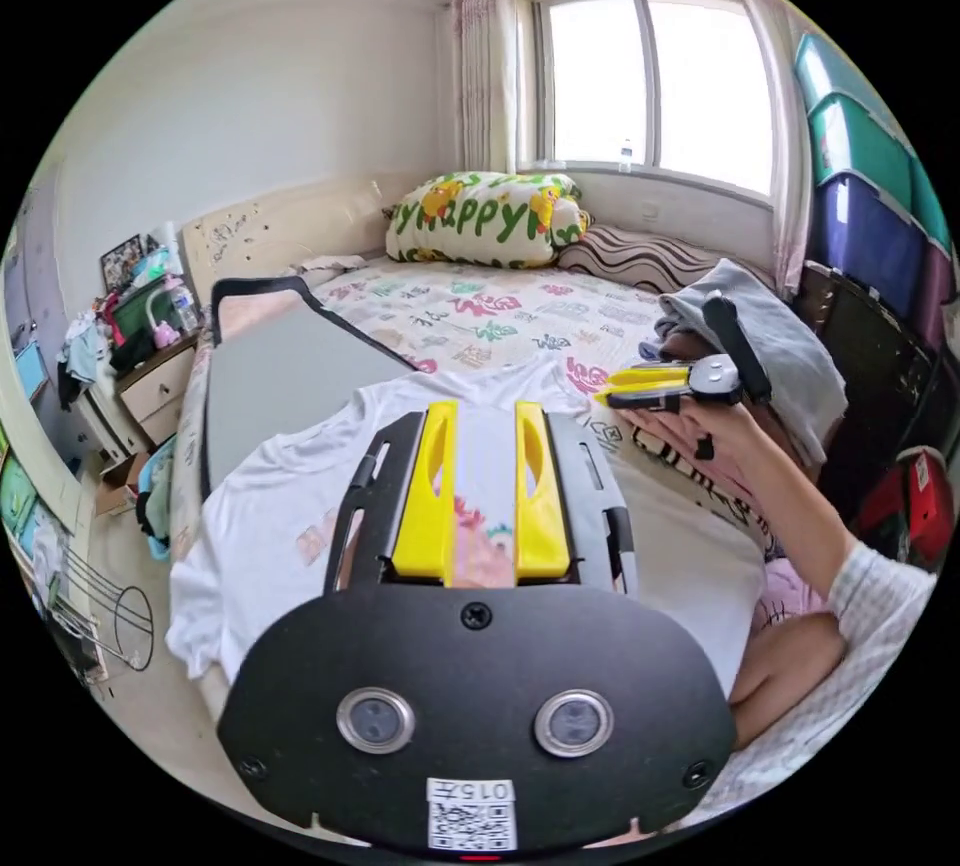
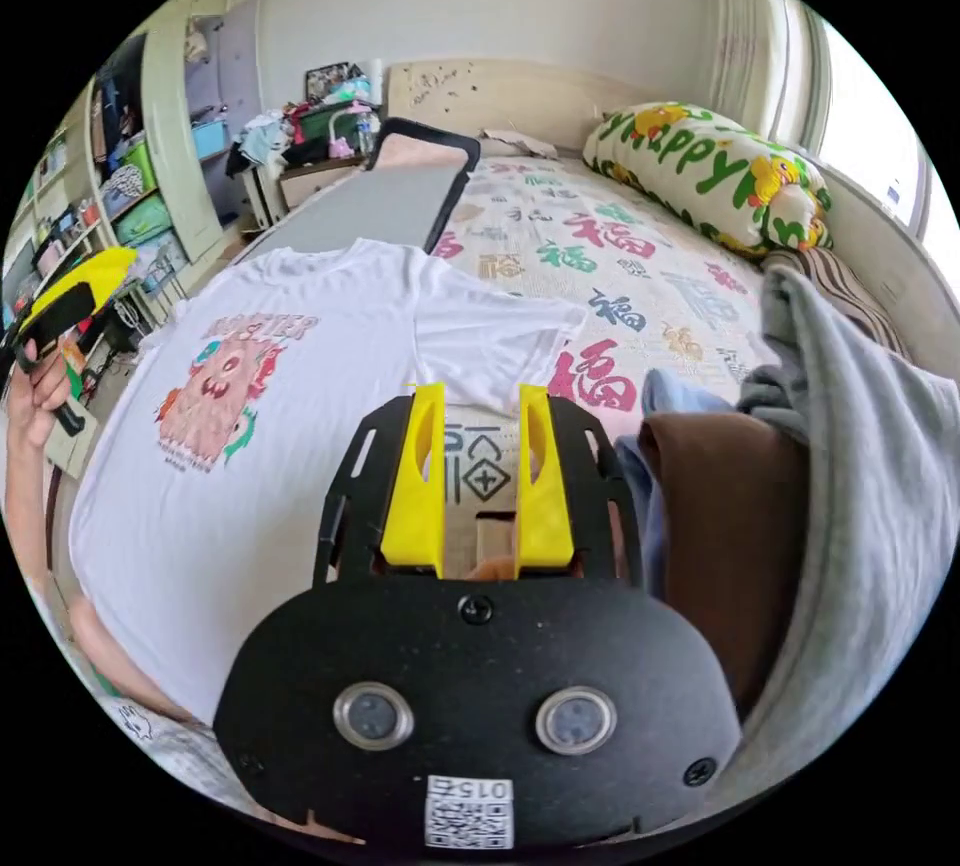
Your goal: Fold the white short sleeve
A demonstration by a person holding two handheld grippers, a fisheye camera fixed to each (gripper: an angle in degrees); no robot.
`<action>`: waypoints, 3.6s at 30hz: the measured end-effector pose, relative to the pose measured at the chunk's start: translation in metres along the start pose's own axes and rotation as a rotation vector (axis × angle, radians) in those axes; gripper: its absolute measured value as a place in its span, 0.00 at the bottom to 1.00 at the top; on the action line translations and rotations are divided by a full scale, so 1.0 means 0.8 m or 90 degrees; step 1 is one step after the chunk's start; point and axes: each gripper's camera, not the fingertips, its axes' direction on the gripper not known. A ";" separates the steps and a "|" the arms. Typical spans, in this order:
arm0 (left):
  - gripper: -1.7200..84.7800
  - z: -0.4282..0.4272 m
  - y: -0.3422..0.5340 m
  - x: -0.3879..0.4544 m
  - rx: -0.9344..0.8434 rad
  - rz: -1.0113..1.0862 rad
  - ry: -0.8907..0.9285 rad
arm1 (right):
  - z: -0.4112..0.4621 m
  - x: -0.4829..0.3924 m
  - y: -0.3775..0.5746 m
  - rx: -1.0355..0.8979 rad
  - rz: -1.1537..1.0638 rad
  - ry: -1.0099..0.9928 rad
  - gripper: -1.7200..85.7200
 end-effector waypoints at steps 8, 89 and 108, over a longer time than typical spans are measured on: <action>0.10 0.268 -0.144 0.062 -0.035 -0.026 0.008 | 0.092 0.064 -0.016 -0.033 0.068 -0.155 0.07; 0.02 0.287 0.080 -0.073 -0.245 -0.166 0.054 | 0.279 -0.048 0.158 -0.019 -0.410 -0.220 0.01; 0.01 -0.100 0.465 -0.346 0.078 -0.513 -0.019 | 0.398 -0.015 0.193 -0.060 -0.308 -0.394 0.01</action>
